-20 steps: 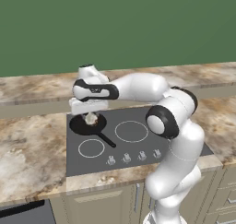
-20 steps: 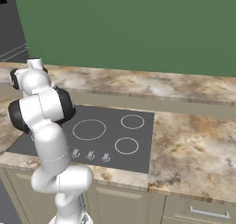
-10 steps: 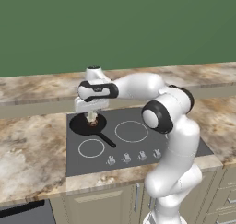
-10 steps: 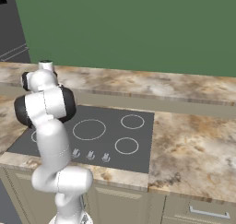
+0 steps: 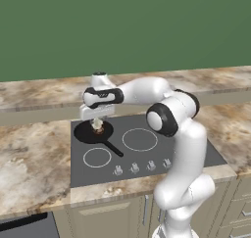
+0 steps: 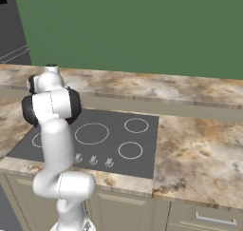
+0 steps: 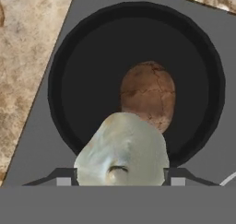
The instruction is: Put the potato and garlic in the pan. Then turn on the rear left burner and set the heat to medium.
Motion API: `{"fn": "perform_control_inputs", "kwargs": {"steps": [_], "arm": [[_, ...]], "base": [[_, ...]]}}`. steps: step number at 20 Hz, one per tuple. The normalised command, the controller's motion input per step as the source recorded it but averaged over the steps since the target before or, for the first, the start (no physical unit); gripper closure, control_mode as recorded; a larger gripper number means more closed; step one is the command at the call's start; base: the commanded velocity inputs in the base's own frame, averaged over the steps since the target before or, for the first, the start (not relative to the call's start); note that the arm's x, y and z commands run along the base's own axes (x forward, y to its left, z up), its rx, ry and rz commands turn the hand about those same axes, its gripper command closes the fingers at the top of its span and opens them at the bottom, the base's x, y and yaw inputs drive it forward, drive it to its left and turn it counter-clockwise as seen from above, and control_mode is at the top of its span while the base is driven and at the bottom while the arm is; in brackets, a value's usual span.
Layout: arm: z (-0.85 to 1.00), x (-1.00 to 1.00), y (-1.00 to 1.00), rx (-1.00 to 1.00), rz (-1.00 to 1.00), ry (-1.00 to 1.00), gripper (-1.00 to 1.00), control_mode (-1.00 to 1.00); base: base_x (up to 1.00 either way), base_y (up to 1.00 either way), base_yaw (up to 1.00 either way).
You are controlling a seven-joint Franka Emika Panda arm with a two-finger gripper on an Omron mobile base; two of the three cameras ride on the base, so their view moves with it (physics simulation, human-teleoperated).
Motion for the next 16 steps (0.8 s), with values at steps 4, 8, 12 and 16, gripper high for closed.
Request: {"fn": "perform_control_inputs", "kwargs": {"steps": [4,8,12,16], "arm": [[-0.11,0.2,0.15,0.0,0.04,0.0,1.0,-1.0],[-0.01,0.15,0.26,0.0,0.03,0.0,1.0,-1.0],[-0.09,0.13,0.19,0.0,0.0,0.0,1.0,-1.0],[-0.39,0.15,0.03,0.0,0.0,0.03,1.0,-1.0]], "base": [[0.0,0.0,0.0],[0.0,0.0,0.0],[0.0,0.0,0.0],[0.0,0.0,0.0]]}}
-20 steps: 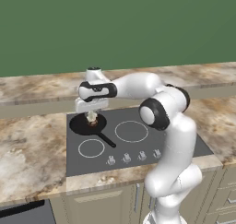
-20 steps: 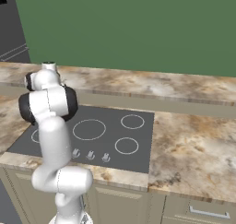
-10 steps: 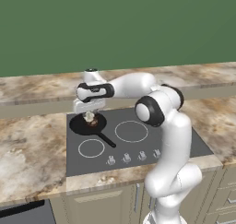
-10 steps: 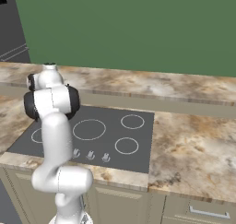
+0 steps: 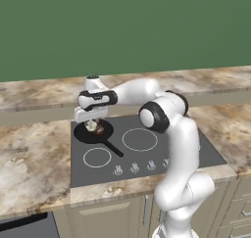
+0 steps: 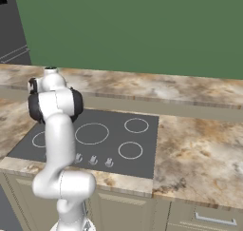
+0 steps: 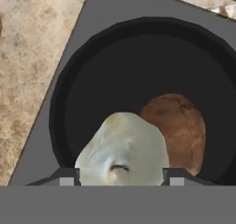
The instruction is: Put the potato and garlic in the pan. Then turn on the rear left burner and set the heat to medium.
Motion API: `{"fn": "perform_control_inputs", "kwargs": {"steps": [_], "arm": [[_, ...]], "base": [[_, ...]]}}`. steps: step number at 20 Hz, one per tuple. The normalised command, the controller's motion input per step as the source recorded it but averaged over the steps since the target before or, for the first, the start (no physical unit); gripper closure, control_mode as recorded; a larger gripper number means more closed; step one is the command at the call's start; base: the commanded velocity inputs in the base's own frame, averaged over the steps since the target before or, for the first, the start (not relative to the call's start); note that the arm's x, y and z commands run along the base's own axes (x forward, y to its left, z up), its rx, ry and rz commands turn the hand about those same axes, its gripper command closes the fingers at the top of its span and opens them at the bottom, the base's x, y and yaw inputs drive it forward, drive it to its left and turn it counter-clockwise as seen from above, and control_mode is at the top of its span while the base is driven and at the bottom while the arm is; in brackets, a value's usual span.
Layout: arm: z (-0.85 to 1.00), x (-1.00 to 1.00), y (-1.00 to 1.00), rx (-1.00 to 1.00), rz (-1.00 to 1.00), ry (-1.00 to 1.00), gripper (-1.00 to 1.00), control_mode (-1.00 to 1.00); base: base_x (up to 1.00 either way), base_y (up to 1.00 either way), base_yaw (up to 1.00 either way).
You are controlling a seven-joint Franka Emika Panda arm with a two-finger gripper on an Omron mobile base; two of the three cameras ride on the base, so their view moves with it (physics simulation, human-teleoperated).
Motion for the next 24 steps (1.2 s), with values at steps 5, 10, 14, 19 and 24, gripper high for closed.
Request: {"fn": "perform_control_inputs", "kwargs": {"steps": [5,10,14,19,24], "arm": [[-0.41,0.17,0.03,0.0,0.0,0.02,1.0,-1.0],[-0.23,0.17,0.06,0.0,0.0,0.0,1.0,-1.0],[-0.01,0.05,0.0,0.0,0.0,0.05,-1.0,-1.0],[0.0,0.0,0.0,0.0,0.0,0.02,-1.0,-1.0],[0.0,0.0,0.0,0.0,0.0,0.04,-1.0,-1.0]], "base": [[0.0,0.0,0.0],[0.0,0.0,0.0],[0.0,0.0,0.0],[0.0,0.0,0.0],[0.0,0.0,0.0]]}}
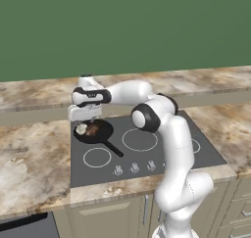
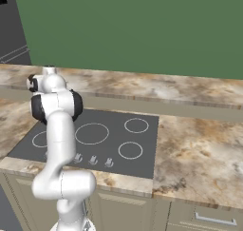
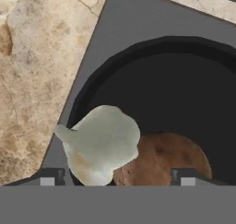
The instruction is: Put the potato and garlic in the pan. Then turn on the rear left burner and set the heat to medium.
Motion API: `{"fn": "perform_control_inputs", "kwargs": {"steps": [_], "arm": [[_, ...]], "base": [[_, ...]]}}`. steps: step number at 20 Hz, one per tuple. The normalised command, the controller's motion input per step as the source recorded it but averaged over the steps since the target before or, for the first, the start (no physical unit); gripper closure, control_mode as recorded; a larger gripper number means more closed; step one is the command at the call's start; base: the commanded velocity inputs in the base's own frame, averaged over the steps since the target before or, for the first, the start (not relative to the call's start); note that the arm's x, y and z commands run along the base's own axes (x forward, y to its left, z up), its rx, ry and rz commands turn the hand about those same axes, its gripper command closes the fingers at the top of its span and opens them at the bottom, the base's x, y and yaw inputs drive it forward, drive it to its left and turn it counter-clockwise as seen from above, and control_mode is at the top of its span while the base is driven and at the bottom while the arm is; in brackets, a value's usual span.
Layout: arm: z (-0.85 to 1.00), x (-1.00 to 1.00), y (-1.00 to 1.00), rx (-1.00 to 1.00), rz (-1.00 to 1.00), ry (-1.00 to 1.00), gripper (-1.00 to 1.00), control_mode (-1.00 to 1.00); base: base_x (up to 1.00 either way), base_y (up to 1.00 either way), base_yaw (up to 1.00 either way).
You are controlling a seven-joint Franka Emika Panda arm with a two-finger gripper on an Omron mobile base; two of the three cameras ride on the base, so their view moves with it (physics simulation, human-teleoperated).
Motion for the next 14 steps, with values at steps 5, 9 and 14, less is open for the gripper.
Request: {"fn": "perform_control_inputs", "kwargs": {"steps": [5,9,14], "arm": [[0.0,0.01,0.0,0.0,0.0,0.05,-1.0,-1.0],[0.02,0.0,-0.1,0.0,0.0,0.06,-1.0,-1.0],[0.14,-0.32,-0.44,0.0,-0.02,0.04,-1.0,-1.0]], "base": [[0.0,0.0,0.0],[0.0,0.0,0.0],[0.0,0.0,0.0]]}}
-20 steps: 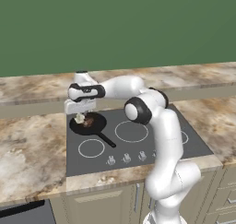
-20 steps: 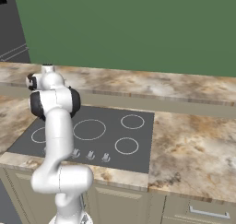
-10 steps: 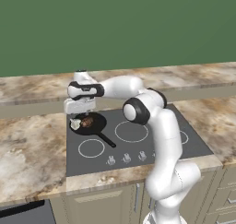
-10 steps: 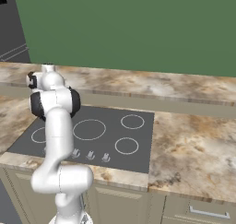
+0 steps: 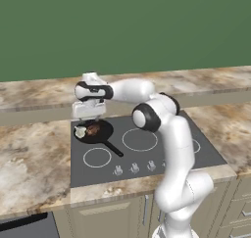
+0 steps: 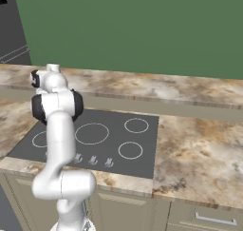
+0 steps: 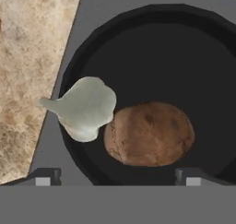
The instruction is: Put the potato and garlic in the pan. Then turn on the rear left burner and set the heat to medium.
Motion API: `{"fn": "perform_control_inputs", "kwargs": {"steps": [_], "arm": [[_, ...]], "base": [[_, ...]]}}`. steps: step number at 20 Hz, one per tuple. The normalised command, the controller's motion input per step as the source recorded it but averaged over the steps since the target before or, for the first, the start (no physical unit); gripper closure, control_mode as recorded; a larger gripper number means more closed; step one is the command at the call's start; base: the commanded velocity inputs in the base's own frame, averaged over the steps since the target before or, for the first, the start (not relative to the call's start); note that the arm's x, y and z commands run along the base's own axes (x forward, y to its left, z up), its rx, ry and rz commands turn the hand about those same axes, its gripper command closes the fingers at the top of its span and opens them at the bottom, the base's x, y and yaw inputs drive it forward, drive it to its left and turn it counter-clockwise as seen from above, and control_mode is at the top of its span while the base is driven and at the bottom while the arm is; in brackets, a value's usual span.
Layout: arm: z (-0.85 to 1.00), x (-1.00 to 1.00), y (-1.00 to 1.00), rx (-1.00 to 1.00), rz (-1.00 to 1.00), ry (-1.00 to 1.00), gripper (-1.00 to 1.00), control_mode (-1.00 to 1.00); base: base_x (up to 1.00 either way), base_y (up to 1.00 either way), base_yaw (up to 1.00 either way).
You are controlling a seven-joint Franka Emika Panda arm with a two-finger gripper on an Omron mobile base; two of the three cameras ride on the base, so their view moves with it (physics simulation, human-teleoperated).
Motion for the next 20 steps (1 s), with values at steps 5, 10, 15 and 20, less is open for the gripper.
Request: {"fn": "perform_control_inputs", "kwargs": {"steps": [5,10,15,20], "arm": [[0.09,-0.54,-0.5,0.0,-0.03,0.03,-1.0,-1.0],[0.02,-0.59,-0.34,0.0,-0.05,0.04,-1.0,-1.0],[0.0,-0.68,-0.22,0.0,-0.07,0.0,-1.0,-1.0],[0.0,-0.55,-0.09,0.0,-0.08,0.01,-1.0,-1.0]], "base": [[0.0,0.0,0.0],[0.0,0.0,0.0],[0.0,0.0,0.0],[0.0,0.0,0.0]]}}
